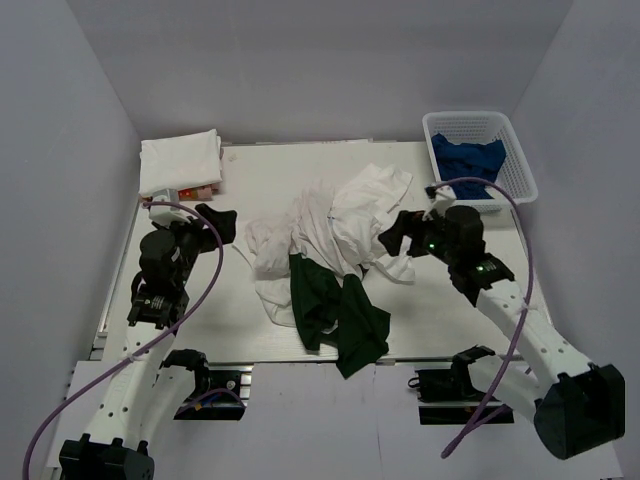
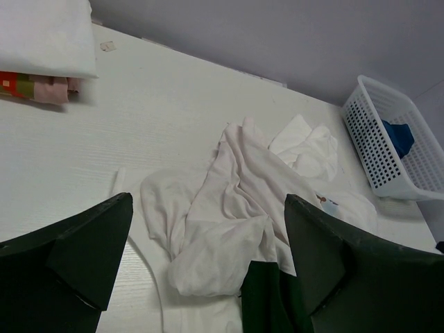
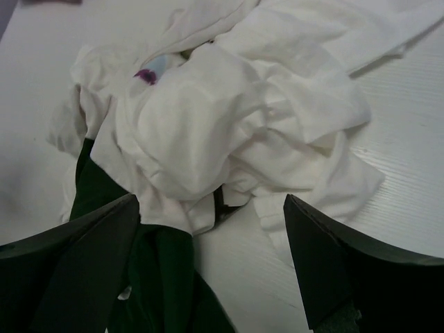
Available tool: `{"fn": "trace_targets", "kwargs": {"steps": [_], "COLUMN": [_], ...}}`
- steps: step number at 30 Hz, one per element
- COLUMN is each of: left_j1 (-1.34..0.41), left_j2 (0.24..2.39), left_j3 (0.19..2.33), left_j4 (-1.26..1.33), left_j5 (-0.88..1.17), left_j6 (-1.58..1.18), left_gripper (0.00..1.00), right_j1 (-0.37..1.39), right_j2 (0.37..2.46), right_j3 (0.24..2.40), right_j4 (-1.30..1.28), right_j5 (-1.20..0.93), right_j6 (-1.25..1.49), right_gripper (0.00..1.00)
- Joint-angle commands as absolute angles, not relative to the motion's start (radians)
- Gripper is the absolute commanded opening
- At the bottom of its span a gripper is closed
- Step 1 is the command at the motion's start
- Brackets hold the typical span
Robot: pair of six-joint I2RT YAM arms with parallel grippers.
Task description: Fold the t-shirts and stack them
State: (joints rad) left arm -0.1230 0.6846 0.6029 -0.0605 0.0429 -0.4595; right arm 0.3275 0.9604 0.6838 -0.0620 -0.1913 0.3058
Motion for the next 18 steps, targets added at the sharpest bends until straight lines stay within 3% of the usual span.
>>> {"fn": "trace_targets", "kwargs": {"steps": [1,8,13,18], "left_j1": [-0.120,-0.120,-0.120,-0.120], "left_j2": [0.678,0.678,0.687,0.707], "left_j3": [0.601,0.592,0.583,0.601], "left_j4": [-0.061,-0.051,-0.026,-0.049], "left_j5": [0.075,0.075,0.084,0.094], "left_j6": [-0.445,-0.445,-0.445,-0.436], "left_gripper": [1.00,1.00,1.00,1.00], "right_j1": [0.461,0.817,0.929,1.043], "right_j2": [1.020,1.267,1.377,1.529], "right_j3": [0.750,0.784,0.793,0.845], "right_j4": [-0.073,-0.109,-0.065,0.076], "right_j5": [-0.106,0.087,0.247,0.267], "right_j6": [0.230,0.244,0.287,0.290], "right_gripper": [0.90,0.90,0.90,0.90]}}
